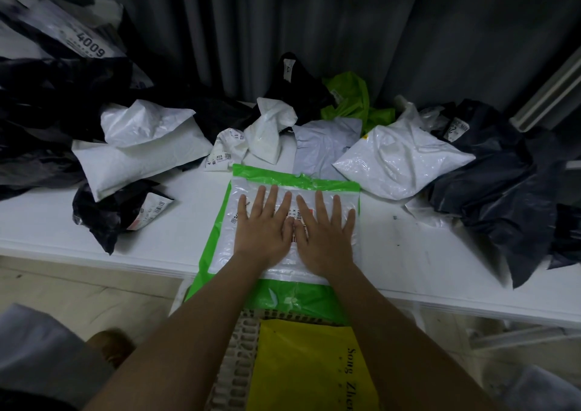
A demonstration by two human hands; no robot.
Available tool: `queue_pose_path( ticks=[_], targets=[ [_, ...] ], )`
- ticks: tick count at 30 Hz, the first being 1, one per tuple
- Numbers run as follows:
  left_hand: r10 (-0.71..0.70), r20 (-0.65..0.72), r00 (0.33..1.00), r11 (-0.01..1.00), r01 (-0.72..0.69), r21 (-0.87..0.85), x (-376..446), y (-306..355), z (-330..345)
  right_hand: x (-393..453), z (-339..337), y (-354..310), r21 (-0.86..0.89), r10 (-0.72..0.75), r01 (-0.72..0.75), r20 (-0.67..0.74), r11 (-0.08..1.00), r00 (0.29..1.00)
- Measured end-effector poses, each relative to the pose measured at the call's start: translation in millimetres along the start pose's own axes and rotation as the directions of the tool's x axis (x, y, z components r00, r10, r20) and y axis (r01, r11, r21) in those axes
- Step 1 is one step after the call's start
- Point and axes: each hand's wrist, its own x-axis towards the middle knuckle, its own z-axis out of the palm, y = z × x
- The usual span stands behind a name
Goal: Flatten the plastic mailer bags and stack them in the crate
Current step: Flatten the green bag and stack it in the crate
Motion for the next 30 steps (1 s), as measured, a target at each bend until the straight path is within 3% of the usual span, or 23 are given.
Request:
queue_pose_path(
  ticks=[30],
  targets=[
    [-0.015,-0.006,1.0,1.0,0.015,-0.022,2.6,-1.8,10.7,4.0,14.1,1.0,-0.044,-0.02,0.015,-0.12,0.999,0.993]
  ],
)
